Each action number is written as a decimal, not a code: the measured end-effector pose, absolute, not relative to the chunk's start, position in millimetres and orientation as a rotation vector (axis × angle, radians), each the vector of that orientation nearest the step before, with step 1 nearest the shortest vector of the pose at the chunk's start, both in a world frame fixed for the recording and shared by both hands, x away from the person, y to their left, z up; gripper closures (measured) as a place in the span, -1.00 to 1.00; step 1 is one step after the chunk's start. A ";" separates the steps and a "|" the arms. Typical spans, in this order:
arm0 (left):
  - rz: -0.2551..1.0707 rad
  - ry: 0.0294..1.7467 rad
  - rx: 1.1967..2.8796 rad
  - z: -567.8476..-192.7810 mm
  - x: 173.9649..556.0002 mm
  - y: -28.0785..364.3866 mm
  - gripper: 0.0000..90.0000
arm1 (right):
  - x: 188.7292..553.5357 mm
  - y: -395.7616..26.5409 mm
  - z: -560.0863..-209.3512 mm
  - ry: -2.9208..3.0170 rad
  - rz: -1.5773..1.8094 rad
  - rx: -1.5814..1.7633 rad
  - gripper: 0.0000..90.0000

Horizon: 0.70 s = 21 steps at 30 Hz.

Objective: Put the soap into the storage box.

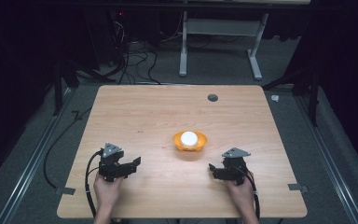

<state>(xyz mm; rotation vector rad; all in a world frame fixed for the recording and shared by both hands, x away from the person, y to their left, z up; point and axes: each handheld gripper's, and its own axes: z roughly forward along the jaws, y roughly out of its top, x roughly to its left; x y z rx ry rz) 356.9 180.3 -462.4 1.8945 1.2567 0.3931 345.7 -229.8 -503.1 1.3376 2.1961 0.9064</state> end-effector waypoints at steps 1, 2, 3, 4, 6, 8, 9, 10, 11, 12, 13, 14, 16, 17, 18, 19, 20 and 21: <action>0.395 1.261 1.893 -463.6 356.8 180.0 -0.48 | 345.7 -229.8 -503.0 2.196 0.906 1.338 -0.53; 0.395 1.262 1.901 -464.6 356.7 180.2 -0.48 | 345.7 -229.8 -503.0 2.196 0.906 1.338 -0.53; 0.396 1.268 1.895 -465.9 356.5 179.5 -0.48 | 345.6 -229.7 -503.0 2.196 0.906 1.339 -0.53; 0.395 1.267 1.902 -466.8 356.2 179.7 -0.48 | 345.7 -229.8 -503.0 2.196 0.906 1.338 -0.53; 0.391 1.267 1.903 -468.5 355.3 179.1 -0.48 | 345.7 -229.8 -503.0 2.196 0.906 1.338 -0.53; 0.388 1.268 1.906 -470.2 354.6 178.6 -0.48 | 345.7 -229.8 -503.0 2.196 0.907 1.338 -0.53; 0.385 1.269 1.910 -471.1 354.4 178.5 -0.48 | 345.7 -229.8 -503.0 2.196 0.907 1.338 -0.53; 0.384 1.269 1.910 -471.7 354.2 178.4 -0.48 | 345.7 -229.8 -503.0 2.196 0.906 1.338 -0.53; 0.384 1.271 1.909 -472.7 354.0 178.0 -0.48 | 345.7 -229.8 -503.0 2.196 0.907 1.338 -0.53; 0.384 1.273 1.910 -473.5 353.8 177.9 -0.48 | 345.6 -229.8 -503.0 2.196 0.907 1.340 -0.53; 0.381 1.274 1.910 -474.1 353.7 177.7 -0.48 | 345.7 -229.8 -503.0 2.196 0.907 1.338 -0.53; 0.380 1.276 1.910 -475.0 353.7 177.3 -0.48 | 345.7 -229.8 -503.0 2.196 0.907 1.338 -0.53; 0.375 1.276 1.915 -476.7 353.5 176.5 -0.48 | 345.7 -229.8 -503.0 2.196 0.906 1.338 -0.53; 0.379 1.277 1.918 -477.5 353.5 176.0 -0.48 | 345.7 -229.8 -503.0 2.196 0.907 1.338 -0.53; 0.381 1.278 1.922 -478.5 353.4 175.6 -0.48 | 345.7 -229.8 -503.0 2.196 0.906 1.338 -0.53; 0.380 1.281 1.922 -479.4 353.4 175.5 -0.48 | 345.7 -229.8 -503.0 2.196 0.906 1.338 -0.53; 0.379 1.282 1.920 -479.9 353.4 175.5 -0.48 | 345.7 -229.8 -503.0 2.196 0.906 1.338 -0.53; 0.379 1.282 1.920 -479.9 353.4 175.5 -0.48 | 345.7 -229.8 -503.0 2.196 0.906 1.338 -0.53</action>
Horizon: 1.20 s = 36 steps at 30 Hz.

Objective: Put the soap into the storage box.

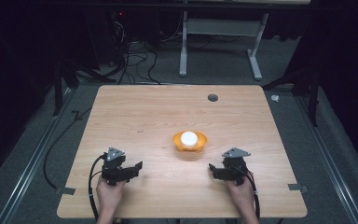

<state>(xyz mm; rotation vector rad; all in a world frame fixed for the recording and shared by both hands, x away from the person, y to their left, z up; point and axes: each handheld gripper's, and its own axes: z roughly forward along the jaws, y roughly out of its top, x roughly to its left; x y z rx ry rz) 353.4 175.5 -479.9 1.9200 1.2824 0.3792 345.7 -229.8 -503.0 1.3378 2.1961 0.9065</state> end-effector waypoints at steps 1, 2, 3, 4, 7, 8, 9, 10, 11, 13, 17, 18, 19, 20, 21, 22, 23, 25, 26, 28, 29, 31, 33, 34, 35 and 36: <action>0.380 1.283 1.921 -481.5 353.4 175.1 -0.48 | 345.7 -229.8 -503.0 2.196 0.906 1.338 -0.53; 0.380 1.281 1.922 -482.1 353.3 174.9 -0.48 | 345.7 -229.8 -503.0 2.196 0.906 1.338 -0.53; 0.381 1.283 1.921 -482.9 353.1 174.2 -0.48 | 345.7 -229.8 -503.1 2.196 0.906 1.338 -0.53; 0.383 1.283 1.921 -483.6 353.0 173.6 -0.47 | 345.7 -229.8 -503.0 2.196 0.906 1.338 -0.53; 0.395 1.281 1.935 -485.1 352.8 171.7 -0.47 | 345.7 -229.8 -503.0 2.196 0.906 1.338 -0.53; 0.394 1.282 1.937 -485.8 352.8 171.3 -0.47 | 345.7 -229.8 -503.1 2.196 0.906 1.338 -0.53; 0.395 1.283 1.939 -486.8 353.0 170.9 -0.47 | 345.7 -229.8 -503.0 2.196 0.906 1.338 -0.53; 0.395 1.283 1.939 -486.8 353.0 170.9 -0.47 | 345.7 -229.8 -503.0 2.196 0.906 1.338 -0.53; 0.399 1.287 1.945 -488.9 353.2 169.8 -0.47 | 345.7 -229.8 -503.1 2.196 0.906 1.338 -0.53; 0.400 1.286 1.953 -490.3 353.0 168.9 -0.47 | 345.7 -229.8 -503.0 2.196 0.906 1.338 -0.53; 0.411 1.283 1.964 -492.5 352.8 167.2 -0.47 | 345.6 -229.8 -503.0 2.196 0.906 1.337 -0.53; 0.413 1.284 1.966 -493.2 352.9 167.0 -0.47 | 345.7 -229.8 -503.1 2.196 0.906 1.337 -0.53; 0.414 1.287 1.964 -493.7 352.9 166.7 -0.47 | 345.7 -229.8 -503.0 2.196 0.906 1.337 -0.53; 0.414 1.287 1.968 -495.2 353.7 166.5 -0.47 | 345.6 -229.8 -503.0 2.196 0.906 1.338 -0.52; 0.414 1.290 1.966 -496.0 353.9 166.2 -0.47 | 345.6 -229.8 -503.0 2.196 0.906 1.337 -0.53; 0.410 1.293 1.964 -497.4 354.4 166.1 -0.47 | 345.6 -229.8 -503.1 2.196 0.906 1.337 -0.53; 0.408 1.296 1.962 -498.2 354.6 165.9 -0.47 | 345.6 -229.8 -503.1 2.196 0.906 1.338 -0.53; 0.413 1.298 1.967 -500.1 354.7 165.0 -0.47 | 345.6 -229.8 -503.0 2.196 0.906 1.338 -0.53; 0.423 1.297 1.974 -501.3 354.7 164.3 -0.47 | 345.6 -229.8 -503.0 2.196 0.906 1.337 -0.53; 0.443 1.290 1.980 -503.2 354.2 163.1 -0.47 | 345.7 -229.8 -503.0 2.197 0.906 1.337 -0.53; 0.449 1.288 1.984 -503.4 354.2 162.8 -0.47 | 345.6 -229.8 -503.1 2.196 0.906 1.337 -0.53; 0.471 1.281 1.987 -504.6 354.3 161.4 -0.48 | 345.6 -229.8 -503.0 2.196 0.906 1.338 -0.53; 0.500 1.270 1.994 -506.3 354.2 159.1 -0.49 | 345.6 -229.7 -503.1 2.197 0.906 1.337 -0.53; 0.509 1.266 2.000 -506.8 354.1 157.5 -0.50 | 345.6 -229.7 -503.1 2.196 0.905 1.337 -0.53; 0.517 1.263 2.004 -507.2 354.1 156.4 -0.52 | 345.6 -229.7 -503.1 2.196 0.905 1.337 -0.53; 0.520 1.265 2.007 -507.1 354.0 155.8 -0.53 | 345.6 -229.7 -503.1 2.196 0.905 1.337 -0.53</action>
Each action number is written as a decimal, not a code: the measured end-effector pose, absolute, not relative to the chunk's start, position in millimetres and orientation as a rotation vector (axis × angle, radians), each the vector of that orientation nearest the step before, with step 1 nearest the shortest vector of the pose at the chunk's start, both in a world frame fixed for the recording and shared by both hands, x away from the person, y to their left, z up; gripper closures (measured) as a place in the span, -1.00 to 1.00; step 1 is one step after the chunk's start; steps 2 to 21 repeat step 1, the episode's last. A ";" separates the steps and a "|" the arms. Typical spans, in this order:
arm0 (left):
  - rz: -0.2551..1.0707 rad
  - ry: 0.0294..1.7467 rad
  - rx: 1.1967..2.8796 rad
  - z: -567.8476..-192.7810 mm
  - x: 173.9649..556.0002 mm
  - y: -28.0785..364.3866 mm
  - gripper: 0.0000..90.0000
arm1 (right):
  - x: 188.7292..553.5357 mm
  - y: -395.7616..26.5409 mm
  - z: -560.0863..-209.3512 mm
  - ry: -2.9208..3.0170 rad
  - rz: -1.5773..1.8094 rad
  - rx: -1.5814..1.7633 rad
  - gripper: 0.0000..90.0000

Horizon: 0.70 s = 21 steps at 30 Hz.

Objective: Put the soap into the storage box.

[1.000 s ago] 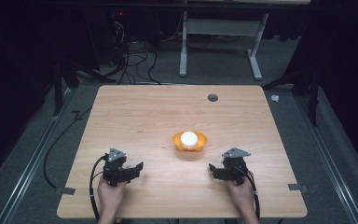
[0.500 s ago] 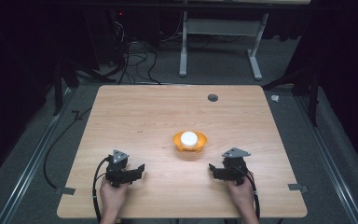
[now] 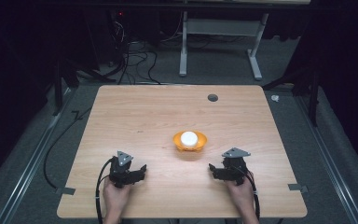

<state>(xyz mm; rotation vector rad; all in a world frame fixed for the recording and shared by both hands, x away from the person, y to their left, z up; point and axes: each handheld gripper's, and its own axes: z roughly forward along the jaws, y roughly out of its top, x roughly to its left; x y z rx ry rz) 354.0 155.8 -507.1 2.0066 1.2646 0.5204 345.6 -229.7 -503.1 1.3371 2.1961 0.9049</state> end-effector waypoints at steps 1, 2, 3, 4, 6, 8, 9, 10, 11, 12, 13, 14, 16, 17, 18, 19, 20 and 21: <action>0.520 1.265 2.007 -507.1 354.0 155.8 -0.53 | 345.6 -229.7 -503.1 2.196 0.905 1.337 -0.53; 0.520 1.265 2.007 -507.1 354.0 155.8 -0.53 | 345.6 -229.7 -503.1 2.196 0.905 1.337 -0.53; 0.520 1.265 2.007 -507.1 354.0 155.8 -0.53 | 345.6 -229.7 -503.1 2.196 0.905 1.337 -0.53; 0.520 1.265 2.007 -507.1 354.0 155.8 -0.53 | 345.6 -229.7 -503.1 2.196 0.905 1.337 -0.53; 0.520 1.265 2.007 -507.1 354.0 155.8 -0.53 | 345.6 -229.7 -503.1 2.196 0.905 1.337 -0.53; 0.520 1.265 2.007 -507.1 354.0 155.8 -0.53 | 345.6 -229.7 -503.1 2.196 0.905 1.337 -0.53; 0.520 1.265 2.007 -507.1 354.0 155.8 -0.53 | 345.6 -229.7 -503.1 2.196 0.905 1.337 -0.53; 0.520 1.265 2.007 -507.1 354.0 155.8 -0.53 | 345.6 -229.7 -503.1 2.196 0.905 1.337 -0.53; 0.520 1.265 2.007 -507.1 354.0 155.8 -0.53 | 345.6 -229.7 -503.1 2.196 0.905 1.337 -0.53; 0.520 1.265 2.007 -507.1 354.0 155.8 -0.53 | 345.6 -229.7 -503.1 2.196 0.905 1.337 -0.53; 0.520 1.265 2.007 -507.1 354.0 155.8 -0.53 | 345.6 -229.7 -503.1 2.196 0.905 1.337 -0.53; 0.520 1.265 2.007 -507.1 354.0 155.8 -0.53 | 345.6 -229.7 -503.1 2.196 0.905 1.337 -0.53; 0.520 1.265 2.007 -507.1 354.0 155.8 -0.53 | 345.6 -229.7 -503.1 2.196 0.905 1.337 -0.53; 0.520 1.265 2.007 -507.1 354.0 155.8 -0.53 | 345.6 -229.7 -503.1 2.196 0.905 1.337 -0.53; 0.520 1.265 2.007 -507.1 354.0 155.8 -0.53 | 345.6 -229.7 -503.1 2.196 0.905 1.337 -0.53; 0.520 1.265 2.007 -507.1 354.0 155.8 -0.53 | 345.6 -229.7 -503.1 2.196 0.905 1.337 -0.53; 0.520 1.265 2.007 -507.1 354.0 155.8 -0.53 | 345.6 -229.7 -503.1 2.196 0.905 1.337 -0.53; 0.520 1.265 2.007 -507.1 354.0 155.8 -0.53 | 345.6 -229.7 -503.1 2.196 0.905 1.337 -0.53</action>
